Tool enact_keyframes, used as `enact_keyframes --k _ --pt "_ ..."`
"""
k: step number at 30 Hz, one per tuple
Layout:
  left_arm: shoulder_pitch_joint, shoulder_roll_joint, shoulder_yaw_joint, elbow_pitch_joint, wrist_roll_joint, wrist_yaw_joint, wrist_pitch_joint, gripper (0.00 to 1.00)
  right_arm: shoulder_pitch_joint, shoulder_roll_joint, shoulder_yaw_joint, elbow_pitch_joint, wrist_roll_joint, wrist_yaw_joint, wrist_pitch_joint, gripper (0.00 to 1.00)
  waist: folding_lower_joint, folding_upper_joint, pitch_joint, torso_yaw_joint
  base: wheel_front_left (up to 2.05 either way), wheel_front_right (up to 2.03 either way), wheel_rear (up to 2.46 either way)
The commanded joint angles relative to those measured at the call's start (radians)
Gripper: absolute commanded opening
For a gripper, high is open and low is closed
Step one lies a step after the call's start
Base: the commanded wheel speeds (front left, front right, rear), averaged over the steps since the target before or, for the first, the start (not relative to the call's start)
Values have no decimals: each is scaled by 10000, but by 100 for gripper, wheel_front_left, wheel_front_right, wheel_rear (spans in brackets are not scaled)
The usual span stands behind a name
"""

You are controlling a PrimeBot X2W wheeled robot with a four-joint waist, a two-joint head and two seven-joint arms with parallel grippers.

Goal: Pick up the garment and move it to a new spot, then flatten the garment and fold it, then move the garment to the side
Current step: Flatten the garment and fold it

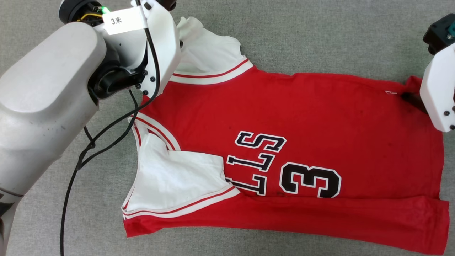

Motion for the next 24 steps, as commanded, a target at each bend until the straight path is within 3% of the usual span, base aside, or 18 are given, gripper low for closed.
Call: enact_keyframes --k 1,10,18,24 --pt "-67 11 -41 35 -84 -3 -147 0 288 154 479 194 46 29 -173 0 0 0 -62 -20 0 0 0" --pt "582 538 -318 -139 -389 -3 -828 0 111 160 436 245 397 14 -1898 0 0 0 -985 -207 0 0 0" --pt "1779 1376 -649 -803 -702 1 -1330 0 1012 -205 535 90 711 14 -3532 0 0 0 -2112 -143 0 0 0" --pt "2937 1891 -880 -1347 -967 276 -1575 0 2083 -429 617 -140 949 14 -4317 0 0 0 -2786 -178 0 0 0"
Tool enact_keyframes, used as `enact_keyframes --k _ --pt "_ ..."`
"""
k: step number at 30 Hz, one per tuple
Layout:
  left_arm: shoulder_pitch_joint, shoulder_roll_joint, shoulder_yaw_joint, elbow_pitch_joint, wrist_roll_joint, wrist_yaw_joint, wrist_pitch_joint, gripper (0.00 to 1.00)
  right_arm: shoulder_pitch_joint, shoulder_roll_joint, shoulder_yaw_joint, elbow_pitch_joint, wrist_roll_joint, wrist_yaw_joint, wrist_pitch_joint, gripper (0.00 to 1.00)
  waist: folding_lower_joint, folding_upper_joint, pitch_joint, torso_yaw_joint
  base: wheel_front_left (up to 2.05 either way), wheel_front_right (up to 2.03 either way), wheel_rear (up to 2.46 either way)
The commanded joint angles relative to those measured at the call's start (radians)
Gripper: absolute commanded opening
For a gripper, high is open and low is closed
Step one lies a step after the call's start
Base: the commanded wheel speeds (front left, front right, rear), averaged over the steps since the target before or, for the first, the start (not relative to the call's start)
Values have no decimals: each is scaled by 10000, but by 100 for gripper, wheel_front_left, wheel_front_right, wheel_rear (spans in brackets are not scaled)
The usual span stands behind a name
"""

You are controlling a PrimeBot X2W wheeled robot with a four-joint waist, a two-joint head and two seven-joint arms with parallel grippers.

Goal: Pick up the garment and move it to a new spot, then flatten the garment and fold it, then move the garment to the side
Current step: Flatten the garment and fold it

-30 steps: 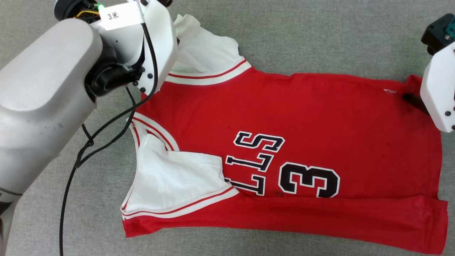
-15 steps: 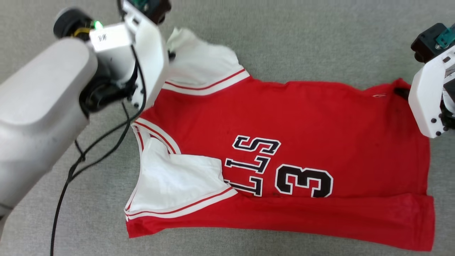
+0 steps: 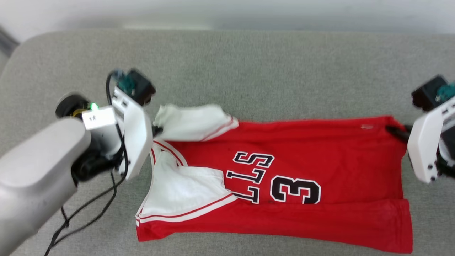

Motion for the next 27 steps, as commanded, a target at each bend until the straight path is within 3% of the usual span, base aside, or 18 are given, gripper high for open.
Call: enact_keyframes --k 1,14,25,26,27 --pt "293 140 -44 -88 -67 96 -95 0 332 -56 5 -84 125 -7 -177 0 1 0 -287 -21 0 0 0" --pt "2934 942 -544 -886 -659 865 -1030 0 3112 -346 -510 -854 265 -7 -1426 0 1 0 -850 -78 0 0 0" --pt "3940 566 -658 -337 -865 1093 -1715 0 4622 187 -943 -923 76 -7 -1269 0 1 0 -817 -165 0 0 0" --pt "3957 535 -612 -238 -781 1167 -1908 23 4679 262 -1017 -911 75 -7 -1290 5 1 0 -852 -175 0 0 0" --pt "3977 507 -586 -175 -677 1229 -2104 100 4731 311 -1088 -913 57 -7 -1344 100 1 0 -901 -182 0 0 0"
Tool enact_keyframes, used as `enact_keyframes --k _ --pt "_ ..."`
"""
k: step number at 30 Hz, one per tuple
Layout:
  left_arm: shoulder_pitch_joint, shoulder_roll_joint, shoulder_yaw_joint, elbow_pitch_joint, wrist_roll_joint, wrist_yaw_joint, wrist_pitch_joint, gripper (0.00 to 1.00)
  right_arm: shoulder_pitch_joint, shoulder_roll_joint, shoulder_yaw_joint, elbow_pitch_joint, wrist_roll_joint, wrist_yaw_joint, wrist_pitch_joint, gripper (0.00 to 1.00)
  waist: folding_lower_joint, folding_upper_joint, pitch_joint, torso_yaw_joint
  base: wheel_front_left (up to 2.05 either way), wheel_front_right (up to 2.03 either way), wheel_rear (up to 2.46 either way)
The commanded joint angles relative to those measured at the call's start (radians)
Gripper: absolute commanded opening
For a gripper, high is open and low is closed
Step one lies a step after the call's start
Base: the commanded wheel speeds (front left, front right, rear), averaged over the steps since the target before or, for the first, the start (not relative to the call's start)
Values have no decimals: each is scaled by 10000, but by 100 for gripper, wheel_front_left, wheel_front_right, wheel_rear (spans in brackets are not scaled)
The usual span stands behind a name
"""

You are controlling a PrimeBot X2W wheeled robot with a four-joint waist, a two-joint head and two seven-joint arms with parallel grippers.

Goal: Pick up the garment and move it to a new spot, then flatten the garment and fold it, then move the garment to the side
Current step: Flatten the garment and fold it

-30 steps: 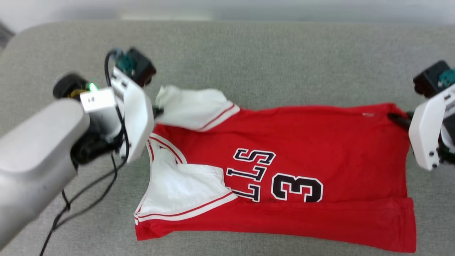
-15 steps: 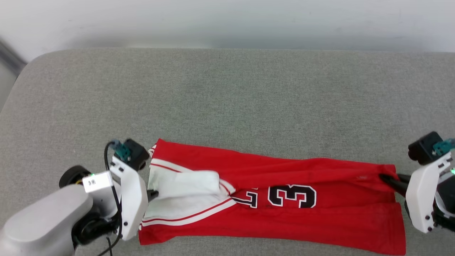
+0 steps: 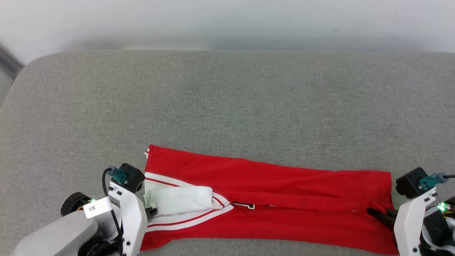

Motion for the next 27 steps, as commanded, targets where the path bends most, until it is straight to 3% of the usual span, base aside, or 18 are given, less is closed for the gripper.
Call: enact_keyframes --k 1,4,7,15,22,27 --pt "166 -30 93 113 160 95 -337 100 149 71 -152 -10 -103 -7 -92 100 1 0 -116 -18 0 0 0" --pt "255 -40 257 71 424 283 -1103 100 208 -14 -416 -250 -267 -7 -253 100 1 0 -329 -14 0 0 0" --pt "364 61 557 -101 743 741 -2107 100 413 -211 -858 -650 -289 -7 -331 100 1 0 -558 6 0 0 0" --pt "999 74 1423 -724 1363 2406 -4789 100 1090 -378 -3085 -1386 -181 -7 -236 100 1 0 -798 34 0 0 0" --pt "1619 -411 2402 -895 2216 3840 -5901 100 1861 510 -4753 -1068 62 -6 48 100 1 0 -750 162 0 0 0" --pt "2458 -1078 3992 -1498 3641 4500 -5935 100 2230 1093 -5382 -673 172 -6 391 100 1 0 -621 308 0 0 0"
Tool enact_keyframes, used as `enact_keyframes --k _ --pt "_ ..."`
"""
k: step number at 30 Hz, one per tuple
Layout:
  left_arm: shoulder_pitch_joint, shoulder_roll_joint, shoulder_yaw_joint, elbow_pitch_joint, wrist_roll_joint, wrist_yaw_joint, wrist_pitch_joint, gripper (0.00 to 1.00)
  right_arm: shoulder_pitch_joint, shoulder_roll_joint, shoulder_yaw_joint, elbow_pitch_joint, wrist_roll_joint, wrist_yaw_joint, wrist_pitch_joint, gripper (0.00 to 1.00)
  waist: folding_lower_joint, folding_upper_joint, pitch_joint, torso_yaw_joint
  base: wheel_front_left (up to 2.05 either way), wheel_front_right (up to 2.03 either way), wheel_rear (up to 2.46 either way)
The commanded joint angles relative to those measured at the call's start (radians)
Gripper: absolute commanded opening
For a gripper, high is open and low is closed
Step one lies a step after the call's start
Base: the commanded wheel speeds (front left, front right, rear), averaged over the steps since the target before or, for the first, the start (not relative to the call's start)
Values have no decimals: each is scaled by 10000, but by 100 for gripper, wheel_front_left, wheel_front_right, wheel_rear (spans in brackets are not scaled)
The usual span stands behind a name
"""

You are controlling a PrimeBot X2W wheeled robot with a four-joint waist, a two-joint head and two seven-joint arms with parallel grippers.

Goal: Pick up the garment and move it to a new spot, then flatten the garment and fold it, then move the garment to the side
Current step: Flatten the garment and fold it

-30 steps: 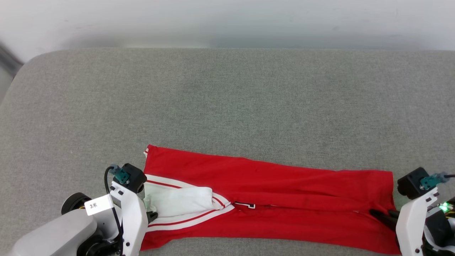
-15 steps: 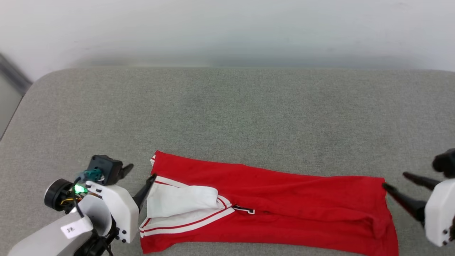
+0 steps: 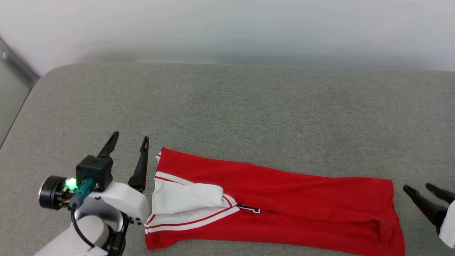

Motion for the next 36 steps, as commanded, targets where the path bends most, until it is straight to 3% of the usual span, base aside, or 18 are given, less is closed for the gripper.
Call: enact_keyframes --k 1,5,11,21,26,27,28,29,36 --pt "532 -245 546 -204 552 152 -49 100 201 228 -164 183 52 -2 117 100 0 0 76 75 0 0 0" --pt "1313 -897 1768 -566 1663 170 -52 100 286 614 -375 667 121 -4 391 100 0 0 210 193 0 0 0" --pt "2128 -2038 3258 -752 2911 -262 -46 100 134 1143 -261 1504 150 -4 622 100 0 0 446 377 0 0 0" --pt "2767 -3508 4589 -585 4492 -1231 -47 100 259 2130 807 2107 1284 10 1446 100 0 0 601 612 0 0 0" --pt "3228 -4225 5295 -637 5128 -1660 -48 100 376 2096 1303 1911 1703 8 1448 100 0 0 589 633 0 0 0" --pt "3310 -4355 5441 -648 5253 -1754 -48 100 381 2048 1325 1889 1704 7 1312 45 0 0 577 635 0 0 0" --pt "3403 -4472 5567 -645 5362 -1819 -48 100 375 2011 1335 1887 1725 7 1235 7 0 0 560 634 0 0 0" --pt "3492 -4594 5696 -646 5482 -1897 -48 100 355 1960 1364 1895 1778 7 1181 0 0 0 538 628 0 0 0" --pt "3940 -5218 6430 -638 6225 -2418 -47 100 130 1355 1222 1961 2018 -10 724 0 0 0 329 566 0 0 0"
